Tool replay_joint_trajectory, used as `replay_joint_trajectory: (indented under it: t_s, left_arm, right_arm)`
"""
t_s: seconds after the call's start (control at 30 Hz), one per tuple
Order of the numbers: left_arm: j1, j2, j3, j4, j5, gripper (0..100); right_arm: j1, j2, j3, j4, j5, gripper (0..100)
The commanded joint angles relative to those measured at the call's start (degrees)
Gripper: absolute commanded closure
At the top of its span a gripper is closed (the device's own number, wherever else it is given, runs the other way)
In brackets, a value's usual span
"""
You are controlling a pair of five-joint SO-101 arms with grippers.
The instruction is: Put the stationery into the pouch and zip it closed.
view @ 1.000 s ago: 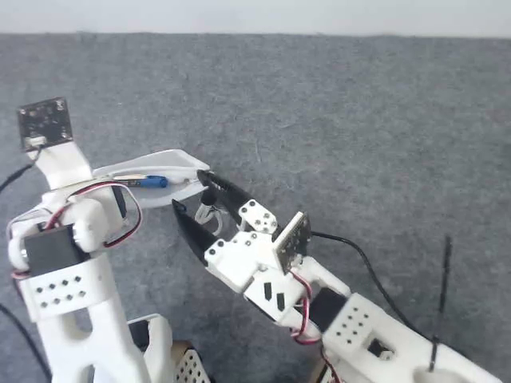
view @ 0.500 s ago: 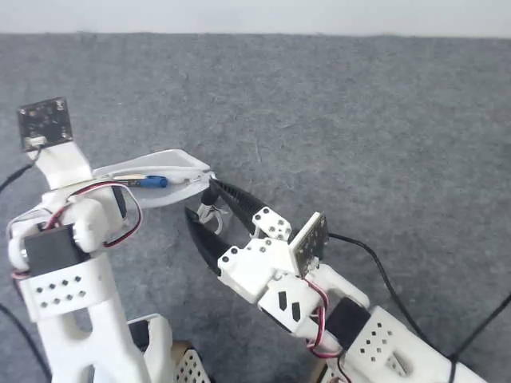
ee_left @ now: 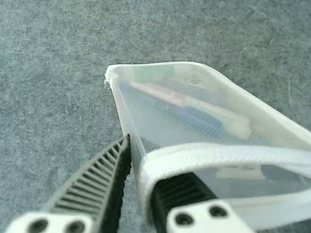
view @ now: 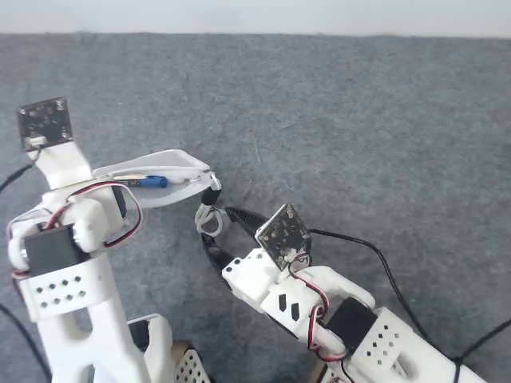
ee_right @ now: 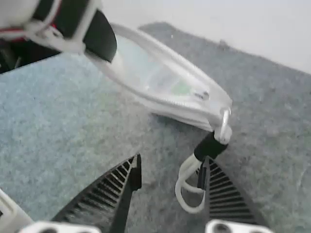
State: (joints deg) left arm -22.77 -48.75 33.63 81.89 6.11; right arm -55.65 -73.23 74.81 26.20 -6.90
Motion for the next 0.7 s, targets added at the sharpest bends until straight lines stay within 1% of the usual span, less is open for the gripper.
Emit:
replay_joint_trajectory:
  t_s: [0.0, 0.3, 0.53, 0.67]
  left_arm:
    - [0.44, 0.26, -0.57, -1.05, 0.53, 99]
    - [0.35, 0.18, -0.57, -1.05, 0.53, 99]
    - [0.26, 0.18, -0.57, -1.05, 0.53, 99]
    - [0.26, 0.18, -0.57, -1.05, 0.53, 99]
  right_arm:
    - [0.13, -1.27, -2.81, 1.71, 0.7, 81.7]
    - [3.38, -1.36, 2.55, -2.59, 0.79, 81.8]
    - [3.56, -1.27, 3.6, -3.21, 0.79, 81.8]
    - [3.56, -1.27, 5.1, -6.46, 0.79, 81.8]
